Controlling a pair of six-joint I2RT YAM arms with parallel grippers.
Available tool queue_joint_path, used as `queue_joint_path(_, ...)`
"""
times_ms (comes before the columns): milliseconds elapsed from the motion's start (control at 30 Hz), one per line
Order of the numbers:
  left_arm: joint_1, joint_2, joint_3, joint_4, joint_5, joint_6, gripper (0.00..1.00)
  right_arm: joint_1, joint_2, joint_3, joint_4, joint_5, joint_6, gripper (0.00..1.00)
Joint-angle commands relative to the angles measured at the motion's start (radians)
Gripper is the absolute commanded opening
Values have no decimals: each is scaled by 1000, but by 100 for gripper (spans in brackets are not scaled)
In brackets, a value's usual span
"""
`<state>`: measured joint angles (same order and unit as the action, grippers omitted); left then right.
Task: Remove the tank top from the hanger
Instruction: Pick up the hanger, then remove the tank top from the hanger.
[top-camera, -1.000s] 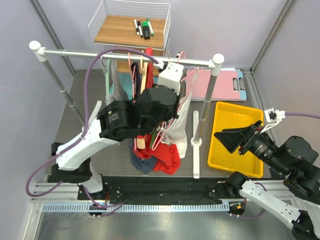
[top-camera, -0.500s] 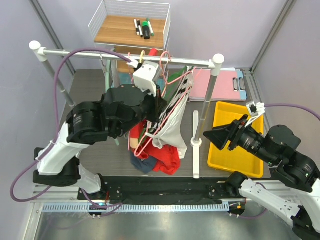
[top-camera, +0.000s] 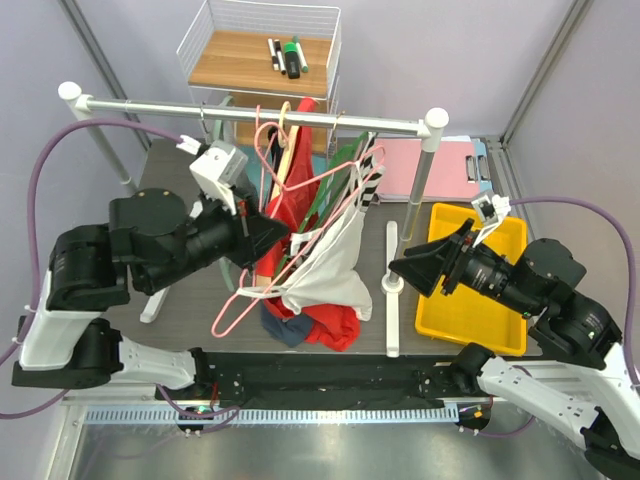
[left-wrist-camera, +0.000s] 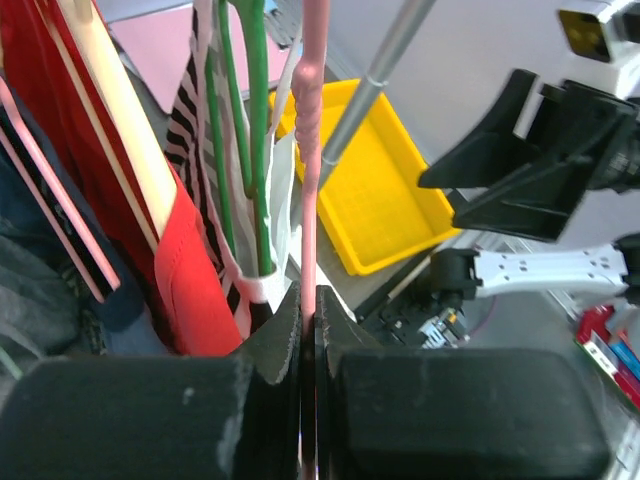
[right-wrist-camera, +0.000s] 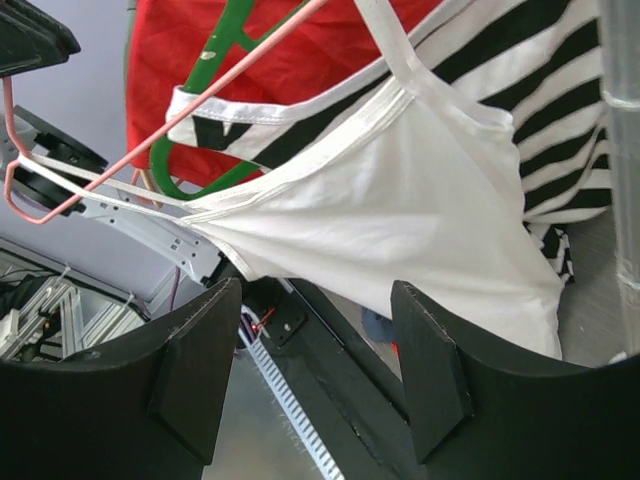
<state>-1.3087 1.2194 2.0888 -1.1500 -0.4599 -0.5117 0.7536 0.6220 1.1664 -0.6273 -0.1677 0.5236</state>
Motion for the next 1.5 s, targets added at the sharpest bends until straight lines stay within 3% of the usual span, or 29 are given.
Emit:
queue_joint_path(0, -3, -81, -29, 41, 128, -17, 0, 6, 11, -42, 185, -137, -19, 67)
queue_joint_path(233, -3, -185, -127, 73, 257, -16, 0, 7, 61, -54, 317, -223, -13, 67)
queue_joint_path(733, -3, -305, -233, 87, 283, -24, 0, 6, 145, -205, 724, -326, -14, 65)
queue_joint_path(1000, -4, -336, -268, 111, 300, -22, 0, 6, 206, -188, 739, -335, -49, 64)
queue_joint_path(1467, -3, -322, -265, 107, 288, -25, 0, 6, 180, -220, 753, -338, -22, 47)
